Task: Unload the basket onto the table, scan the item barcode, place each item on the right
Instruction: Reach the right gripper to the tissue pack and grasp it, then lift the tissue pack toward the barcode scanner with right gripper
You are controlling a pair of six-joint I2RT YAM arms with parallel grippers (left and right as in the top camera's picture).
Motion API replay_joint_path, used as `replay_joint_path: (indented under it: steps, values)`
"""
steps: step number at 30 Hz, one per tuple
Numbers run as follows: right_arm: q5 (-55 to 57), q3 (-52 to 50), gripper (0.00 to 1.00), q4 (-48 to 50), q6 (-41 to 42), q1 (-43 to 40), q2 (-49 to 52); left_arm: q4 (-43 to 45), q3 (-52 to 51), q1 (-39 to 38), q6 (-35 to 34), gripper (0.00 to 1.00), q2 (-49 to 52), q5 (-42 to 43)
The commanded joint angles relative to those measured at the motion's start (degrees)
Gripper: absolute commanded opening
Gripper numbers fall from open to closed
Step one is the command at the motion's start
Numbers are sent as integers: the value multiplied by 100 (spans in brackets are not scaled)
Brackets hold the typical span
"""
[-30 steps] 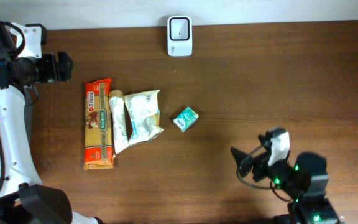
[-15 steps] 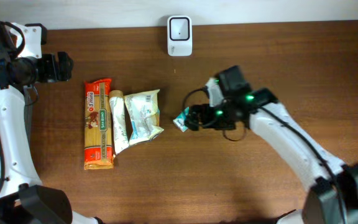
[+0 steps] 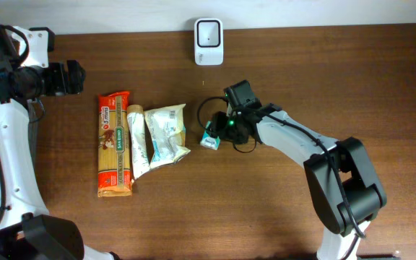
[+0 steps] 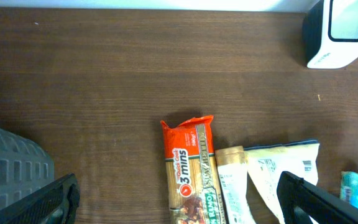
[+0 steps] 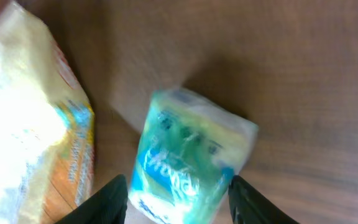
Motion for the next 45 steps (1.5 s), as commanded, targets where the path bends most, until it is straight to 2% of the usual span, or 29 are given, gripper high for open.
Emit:
replay_joint_path:
  steps: [1, 3, 6, 8, 10, 15, 18, 29, 32, 35, 38, 39, 40, 42, 45]
  values:
    - [247, 74, 51, 667, -946, 4, 35, 9, 31, 39, 94, 99, -120, 59]
    - [302, 76, 50, 796, -1073, 4, 35, 9, 31, 39, 94, 99, -120, 59]
    - [345, 343, 49, 192, -1139, 120, 33, 9, 31, 39, 94, 99, -120, 59]
    - [1360, 1147, 50, -1005, -1517, 476, 33, 9, 31, 39, 94, 99, -120, 59]
    - [2481, 1725, 50, -1676, -1716, 894, 33, 9, 31, 39, 94, 99, -120, 59]
    - [3792, 1805, 49, -1714, -1976, 1593, 339, 9, 31, 39, 94, 99, -120, 59]
    - [3897, 1805, 49, -1768, -1786, 1613, 610, 9, 31, 39, 94, 99, -120, 59]
    - [-354, 1462, 49, -1950, -1825, -37, 619, 9, 31, 39, 94, 99, -120, 61]
    - [-671, 1110, 47, -1764, -1773, -35, 621, 9, 31, 39, 94, 99, -120, 59]
    - [-754, 752, 40, -1377, -1504, -35, 645, 9, 31, 39, 94, 99, -120, 59]
    - [-745, 719, 28, -1231, -1451, -57, 822, 9, 31, 39, 94, 99, -120, 59]
    - [-750, 719, 21, -1220, -1445, -70, 846, 9, 31, 39, 94, 99, -120, 61]
    - [-750, 721, 6, -1211, -1447, -83, 868, 9, 31, 39, 94, 99, -120, 59]
    - [-785, 743, 4, -1220, -1456, -138, 835, 9, 31, 39, 94, 99, -120, 59]
    - [-1582, 765, 4, -1294, -1921, -389, 501, 9, 31, 39, 94, 99, -120, 59]
